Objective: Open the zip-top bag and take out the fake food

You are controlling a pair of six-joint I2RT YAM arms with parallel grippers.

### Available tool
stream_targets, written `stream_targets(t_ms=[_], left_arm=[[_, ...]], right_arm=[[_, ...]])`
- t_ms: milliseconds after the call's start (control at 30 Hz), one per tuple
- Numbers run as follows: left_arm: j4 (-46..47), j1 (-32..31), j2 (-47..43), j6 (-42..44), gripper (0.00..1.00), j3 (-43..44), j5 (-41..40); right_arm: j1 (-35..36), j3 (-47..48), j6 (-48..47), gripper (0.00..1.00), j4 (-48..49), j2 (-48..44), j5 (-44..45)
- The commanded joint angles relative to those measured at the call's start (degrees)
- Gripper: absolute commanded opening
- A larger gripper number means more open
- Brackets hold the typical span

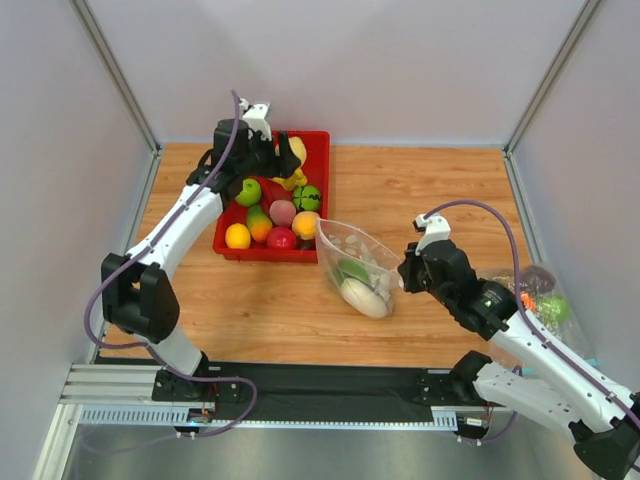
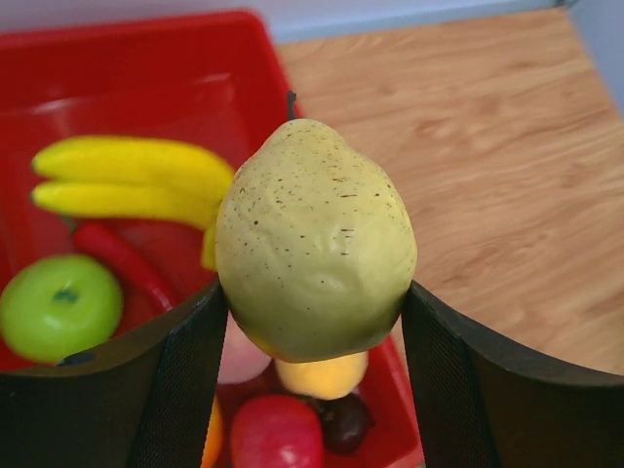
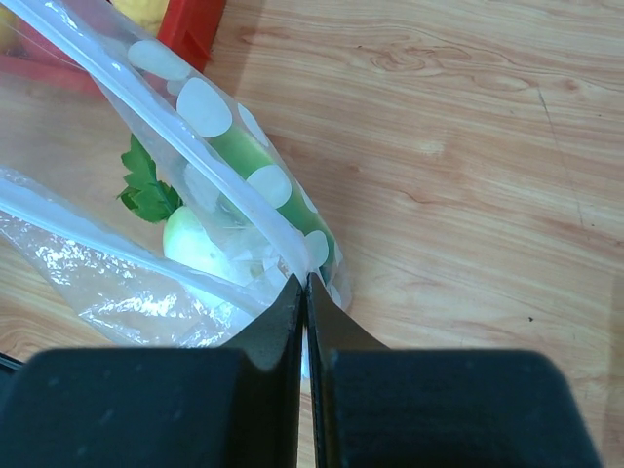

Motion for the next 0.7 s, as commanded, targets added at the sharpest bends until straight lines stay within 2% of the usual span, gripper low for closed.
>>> stream_targets(t_ms=[0, 100, 300, 467, 500, 667], left_arm=[[-6.28, 2.39, 2.47, 3.24, 0.19, -0.97, -9.00], [-7.34, 3.27, 5.02, 3.77, 0.19, -1.84, -9.80], [-7.87, 3.45, 10.20, 4.04, 0.28, -1.59, -10.33], [-9.44, 3.71, 13.11, 4.56, 0.60, -0.01, -9.01], [-9.88, 3.71, 13.38, 4.65, 0.82, 0.26, -9.01], [-9.01, 3.71, 11.01, 5.44, 0.91, -0.88, -7.08]], right_arm=[[-0.10, 2.77, -1.46, 0.00, -1.00, -1.22, 2.68], [-0.10, 3.29, -1.73, 0.00, -1.27, -1.39, 2.77], [-0.10, 4.17, -1.73, 0.00, -1.71, -0.69, 2.60], [-0.10, 4.35, -1.72, 0.00, -2.06, -0.61, 3.03], [-0.10, 4.35, -1.64, 0.00, -2.15, -0.60, 2.95], [-0.19, 4.70, -2.16, 0.00, -0.74, 0.88, 3.38]])
